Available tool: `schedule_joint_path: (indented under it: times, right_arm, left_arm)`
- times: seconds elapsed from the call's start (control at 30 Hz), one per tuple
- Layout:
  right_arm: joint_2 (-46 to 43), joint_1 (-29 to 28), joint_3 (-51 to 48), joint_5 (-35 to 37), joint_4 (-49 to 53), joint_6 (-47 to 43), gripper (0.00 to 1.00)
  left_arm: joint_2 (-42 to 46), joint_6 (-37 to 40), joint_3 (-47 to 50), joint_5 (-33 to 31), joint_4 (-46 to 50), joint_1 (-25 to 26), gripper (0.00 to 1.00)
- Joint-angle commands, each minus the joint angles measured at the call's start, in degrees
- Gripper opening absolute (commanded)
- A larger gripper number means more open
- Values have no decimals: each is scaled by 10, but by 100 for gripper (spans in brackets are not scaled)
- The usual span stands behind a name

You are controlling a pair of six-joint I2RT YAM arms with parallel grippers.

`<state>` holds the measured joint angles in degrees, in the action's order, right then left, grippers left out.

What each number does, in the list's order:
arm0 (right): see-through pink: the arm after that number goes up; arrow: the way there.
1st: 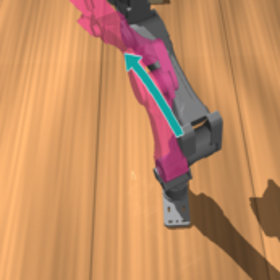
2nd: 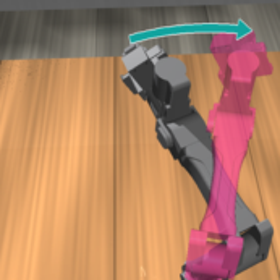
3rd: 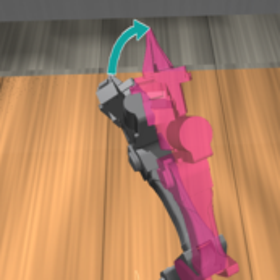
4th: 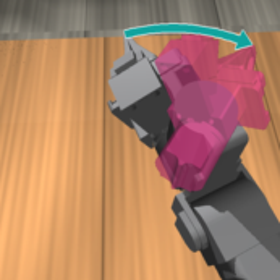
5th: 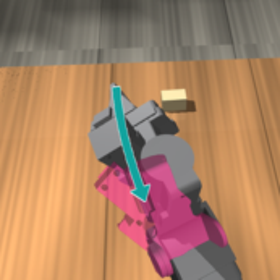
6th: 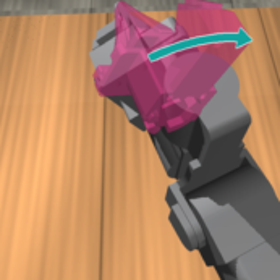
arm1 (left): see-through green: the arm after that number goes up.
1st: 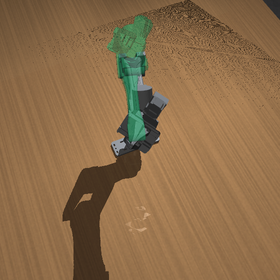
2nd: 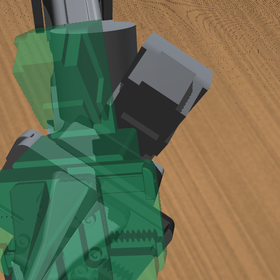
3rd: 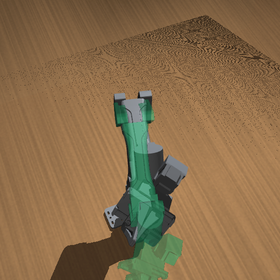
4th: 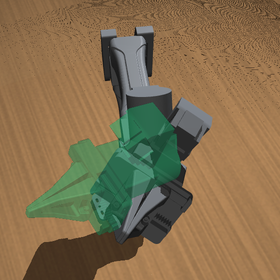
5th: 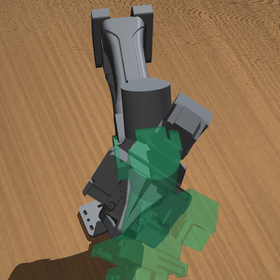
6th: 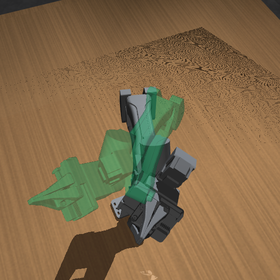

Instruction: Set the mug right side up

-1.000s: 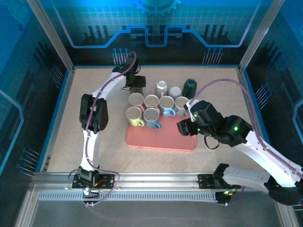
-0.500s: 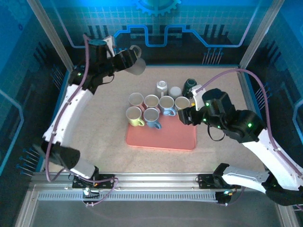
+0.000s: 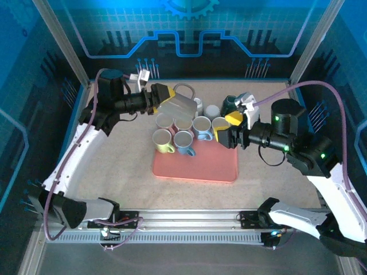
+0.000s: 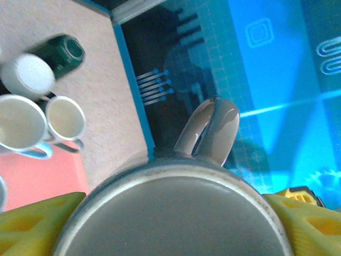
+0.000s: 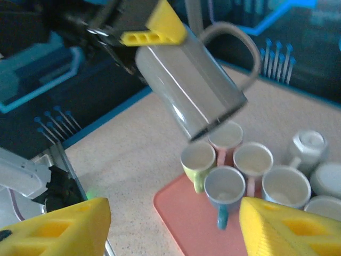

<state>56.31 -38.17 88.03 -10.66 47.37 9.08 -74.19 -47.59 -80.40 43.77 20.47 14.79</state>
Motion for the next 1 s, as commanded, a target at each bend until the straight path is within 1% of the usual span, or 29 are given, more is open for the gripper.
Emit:
schedule_joint_path:
  times: [0.0, 0.07, 0.13, 0.17, 0.2, 0.23, 0.3, 0.37, 0.4, 0.47, 0.53, 0.57, 0.6, 0.63, 0.7, 0.73, 0.77, 0.8, 0.83, 0.87, 0.93, 0.97]
  right_arm:
    - [-3, 5, -15, -40, -48, -118, 66]
    - [-6, 5, -19, -13, -57, -155, 67]
    - [4, 7, -2, 12, -48, -164, 70]
    - [15, 9, 16, 16, -37, -150, 71]
    - [29, 11, 38, 10, -21, -132, 71]
    - [42, 13, 58, 0, -5, -114, 71]
    - [66, 13, 92, -26, 24, -66, 72]
    - [85, 13, 122, -36, 52, -10, 72]
    - [94, 13, 135, -35, 64, 20, 71]
    - [99, 20, 141, -57, 61, 69, 68]
    - [95, 25, 129, -64, 34, 140, 64]
    - [95, 30, 125, -51, 21, 199, 65]
    - [104, 43, 130, -66, 17, 255, 66]
    - [118, 57, 140, -95, 22, 308, 64]
    - [157, 86, 158, -172, 28, 426, 61]
    - [167, 91, 151, -210, 9, 479, 61]
    - [175, 90, 134, -247, -29, 538, 60]
    - [179, 85, 112, -276, -77, 593, 56]
    - [185, 79, 99, -290, -112, 622, 53]
    - [197, 73, 101, -310, -123, 647, 53]
    - [225, 67, 113, -351, -142, 693, 56]
    - [231, 66, 106, -367, -181, 724, 56]
  left_arm:
    - [42, -49, 7, 86, -71, -3, 36]
    - [47, -44, 9, 75, -50, -4, 33]
    - [66, 6, 2, 24, -11, 1, 34]
    - [84, 59, -3, -14, 16, 6, 34]
    - [104, 122, -9, -69, 45, 18, 34]
    - [124, 178, -8, -113, 54, 29, 33]
    - [169, 283, 11, -200, 33, 56, 32]
    - [201, 340, 22, -270, 10, 64, 30]
    - [215, 365, 26, -294, -3, 65, 29]
    - [236, 424, 40, -310, -41, 66, 27]
    - [247, 503, 43, -303, -56, 69, 25]
    - [248, 552, 39, -297, -52, 70, 25]
    - [249, 590, 39, -300, -50, 70, 25]
    - [251, 615, 42, -306, -56, 70, 25]
    - [264, 647, 64, -314, -97, 69, 24]
    - [269, 656, 76, -318, -114, 70, 23]
    - [274, 665, 86, -320, -127, 70, 22]
    - [278, 676, 97, -316, -136, 70, 21]
    - [282, 686, 108, -310, -145, 71, 19]
    - [287, 695, 120, -306, -153, 71, 18]
    - [294, 718, 139, -296, -160, 71, 17]
    - [298, 729, 148, -290, -163, 71, 17]
